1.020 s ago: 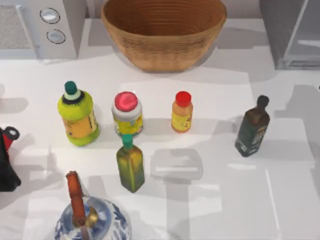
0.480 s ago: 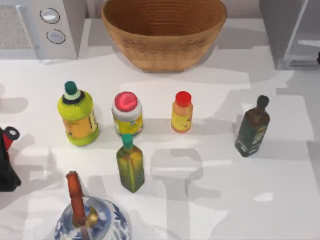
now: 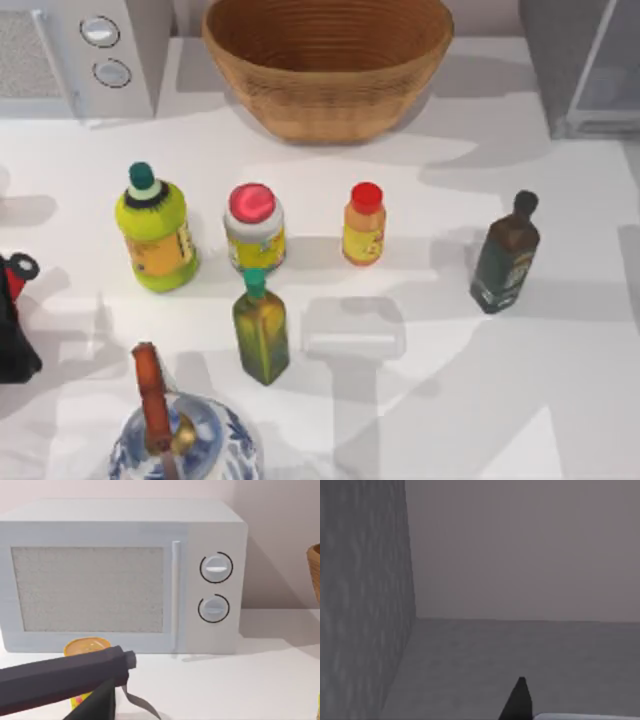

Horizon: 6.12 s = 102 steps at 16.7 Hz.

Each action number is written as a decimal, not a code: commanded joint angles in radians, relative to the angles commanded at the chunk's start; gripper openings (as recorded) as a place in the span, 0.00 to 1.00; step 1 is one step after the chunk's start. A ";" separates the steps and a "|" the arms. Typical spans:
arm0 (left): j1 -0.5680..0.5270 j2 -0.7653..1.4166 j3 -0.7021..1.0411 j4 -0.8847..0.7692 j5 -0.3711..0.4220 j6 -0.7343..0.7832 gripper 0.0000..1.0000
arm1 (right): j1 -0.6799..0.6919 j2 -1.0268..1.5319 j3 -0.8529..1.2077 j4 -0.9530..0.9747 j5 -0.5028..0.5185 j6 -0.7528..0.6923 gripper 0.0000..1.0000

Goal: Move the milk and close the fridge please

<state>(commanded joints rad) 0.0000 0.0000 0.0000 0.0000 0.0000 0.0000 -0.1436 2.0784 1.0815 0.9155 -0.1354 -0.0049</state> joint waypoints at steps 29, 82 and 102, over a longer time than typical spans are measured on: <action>0.000 0.000 0.000 0.000 0.000 0.000 1.00 | -0.064 0.165 0.201 -0.100 -0.071 -0.010 1.00; 0.000 0.000 0.000 0.000 0.000 0.000 1.00 | 0.141 -2.221 -0.959 -1.180 0.136 0.003 1.00; 0.000 0.000 0.000 0.000 0.000 0.000 1.00 | 0.143 -2.883 -0.417 -2.385 0.142 -0.007 1.00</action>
<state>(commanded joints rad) 0.0000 0.0000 0.0000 0.0000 0.0000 0.0000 -0.0003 -0.8047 0.6649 -1.4700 0.0062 -0.0116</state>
